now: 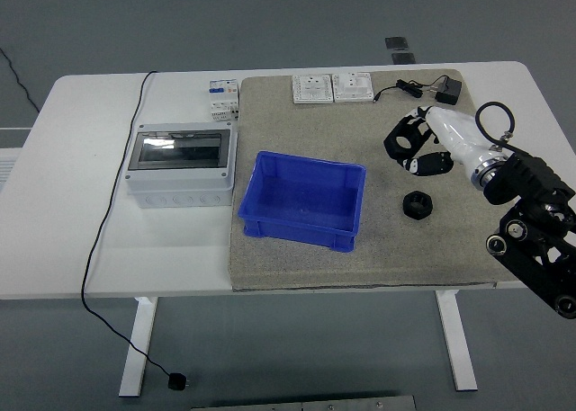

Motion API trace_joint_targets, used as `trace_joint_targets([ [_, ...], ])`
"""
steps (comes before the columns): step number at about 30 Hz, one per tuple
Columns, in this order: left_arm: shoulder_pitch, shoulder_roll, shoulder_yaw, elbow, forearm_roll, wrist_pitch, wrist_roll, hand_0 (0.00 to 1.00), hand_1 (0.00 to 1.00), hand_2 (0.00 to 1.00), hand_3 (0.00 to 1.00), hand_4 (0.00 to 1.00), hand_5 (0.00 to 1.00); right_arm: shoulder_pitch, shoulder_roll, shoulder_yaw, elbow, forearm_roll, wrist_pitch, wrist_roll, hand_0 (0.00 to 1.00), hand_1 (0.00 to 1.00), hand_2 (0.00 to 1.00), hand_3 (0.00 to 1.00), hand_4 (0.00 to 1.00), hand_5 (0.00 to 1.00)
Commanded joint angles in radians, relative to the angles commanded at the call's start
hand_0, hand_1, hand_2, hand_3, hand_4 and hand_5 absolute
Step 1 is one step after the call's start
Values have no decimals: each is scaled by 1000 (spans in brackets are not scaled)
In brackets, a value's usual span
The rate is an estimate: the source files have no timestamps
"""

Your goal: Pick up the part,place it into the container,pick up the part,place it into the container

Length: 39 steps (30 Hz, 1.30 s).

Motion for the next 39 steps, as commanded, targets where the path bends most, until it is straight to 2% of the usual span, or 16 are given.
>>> trace_joint_targets([
  [5, 0, 0, 2, 0, -1, 1, -1, 710, 574, 535, 531, 550, 484, 21, 20, -87, 72, 8, -12, 6, 546, 619, 622, 667, 402, 2],
  [6, -1, 0, 2, 0, 0, 1, -1, 710, 574, 535, 531, 550, 484, 26, 24, -107, 75, 5, -12, 6, 546, 619, 622, 667, 402, 2],
  [7, -1, 0, 2, 0, 0, 1, -1, 710, 574, 535, 530, 550, 484, 34, 29, -129, 73, 0, -12, 8, 601, 647, 675, 679, 403, 4],
  [12, -2, 1, 3, 0, 0, 1, -2, 710, 574, 535, 530, 550, 484, 63, 49, -204, 43, -21, -3, 13, 601, 647, 675, 679, 403, 4],
  [13, -2, 1, 3, 0, 0, 1, -2, 710, 573, 534, 530, 550, 485, 66, 52, -206, 37, -30, -1, 11, 665, 703, 710, 663, 649, 152],
  [18, -3, 1, 4, 0, 0, 3, -3, 710, 573, 534, 530, 550, 485, 80, 67, -215, 1, -71, 17, -12, 665, 703, 710, 663, 649, 152],
  [19, -3, 1, 4, 0, -1, 3, -4, 710, 573, 534, 530, 550, 486, 81, 69, -218, -5, -76, 19, -17, 742, 815, 841, 787, 720, 188],
  [24, -2, 2, 7, 0, -3, 4, -5, 710, 573, 534, 530, 550, 486, 86, 72, -222, -28, -104, 39, -45, 742, 815, 841, 787, 720, 188],
  [25, -2, 2, 8, 0, -3, 5, -5, 709, 573, 534, 529, 550, 485, 86, 72, -221, -30, -107, 42, -48, 790, 867, 878, 833, 763, 213],
  [31, -2, 2, 10, 0, -6, 6, -6, 709, 571, 533, 529, 550, 486, 87, 67, -220, -40, -115, 56, -59, 795, 873, 879, 839, 780, 225],
  [39, -2, 2, 10, 0, -5, 6, -6, 708, 571, 533, 529, 550, 486, 89, 61, -220, -41, -118, 49, -57, 796, 863, 878, 838, 800, 247],
])
